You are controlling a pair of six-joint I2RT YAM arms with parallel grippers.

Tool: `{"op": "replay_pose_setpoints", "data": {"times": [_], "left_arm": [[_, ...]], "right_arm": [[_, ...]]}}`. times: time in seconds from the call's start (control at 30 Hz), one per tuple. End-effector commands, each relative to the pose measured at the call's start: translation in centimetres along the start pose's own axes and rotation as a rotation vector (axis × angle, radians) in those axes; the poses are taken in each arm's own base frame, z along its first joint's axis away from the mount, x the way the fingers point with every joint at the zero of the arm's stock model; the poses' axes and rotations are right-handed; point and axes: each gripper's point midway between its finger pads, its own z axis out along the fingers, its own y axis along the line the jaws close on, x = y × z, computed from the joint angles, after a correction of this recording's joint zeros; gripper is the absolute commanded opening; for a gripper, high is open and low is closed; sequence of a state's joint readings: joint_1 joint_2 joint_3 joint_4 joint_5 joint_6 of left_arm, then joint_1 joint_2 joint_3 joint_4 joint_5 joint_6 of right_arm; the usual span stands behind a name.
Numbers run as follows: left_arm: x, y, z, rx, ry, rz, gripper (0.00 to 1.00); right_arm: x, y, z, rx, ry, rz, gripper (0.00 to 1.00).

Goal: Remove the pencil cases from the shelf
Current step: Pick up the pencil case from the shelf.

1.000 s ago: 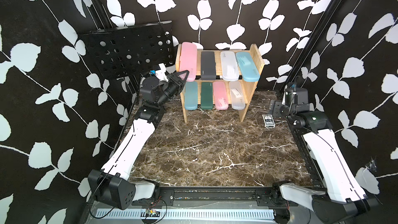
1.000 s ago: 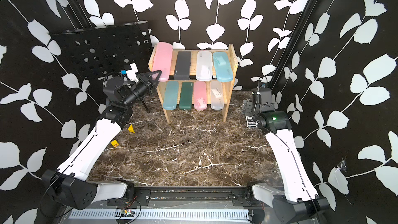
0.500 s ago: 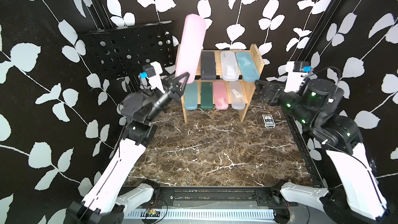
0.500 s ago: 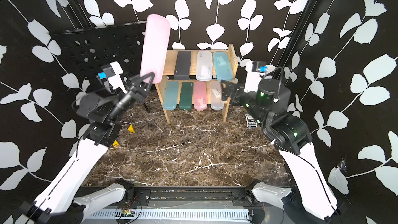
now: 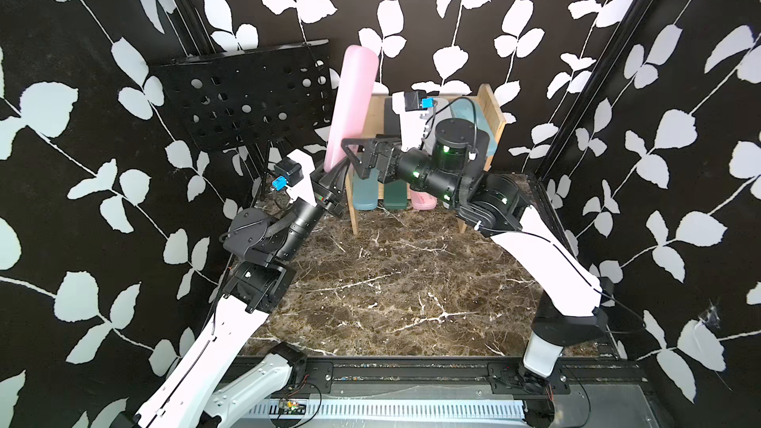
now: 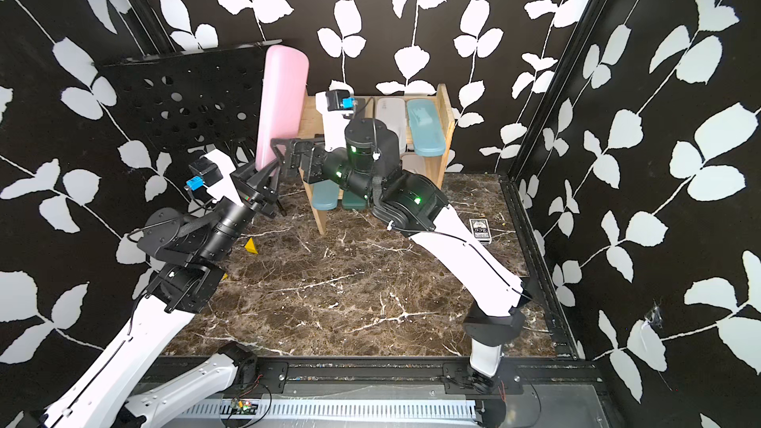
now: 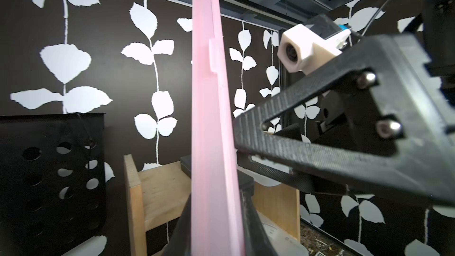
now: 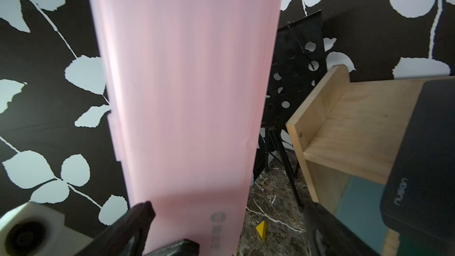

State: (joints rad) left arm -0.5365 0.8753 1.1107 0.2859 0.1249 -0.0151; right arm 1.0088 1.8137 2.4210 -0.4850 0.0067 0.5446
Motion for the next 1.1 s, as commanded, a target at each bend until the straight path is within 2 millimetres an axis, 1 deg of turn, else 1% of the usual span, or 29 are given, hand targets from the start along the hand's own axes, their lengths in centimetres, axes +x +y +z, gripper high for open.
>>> {"op": "replay_pose_setpoints", "data": {"times": [0.0,0.37,0.63,0.77,0.93,1.07], "left_arm": [[-0.9,-0.8,-0.8,0.033,-0.029,0.044,0.00],[-0.5,-0.9,-1.0,0.038,-0.038,0.016,0.00],[-1.1,-1.1,-1.4,0.043,-0.054,0.008,0.00],[-1.5,-1.1,-1.8,0.044,-0.061,0.003,0.00],[-1.3,-0.9,-2.1,0.031,-0.050,0.015,0.00],[-1.2,-0.8,-2.2,0.020,-0.049,0.013,0.00]], "right_arm": [[-4.1,3.5,-1.3,-0.125,-0.124,0.031,0.99],[-4.9,5.0,-0.7,-0.216,-0.161,0.060,0.99],[-4.2,4.2,0.3,-0.194,-0.144,0.080,0.99],[-4.4,3.8,0.7,-0.196,-0.150,0.096,0.99],[-4.4,4.0,0.7,-0.212,-0.149,0.106,0.90],[-4.3,3.8,0.4,-0.198,-0.147,0.099,0.82]]}}
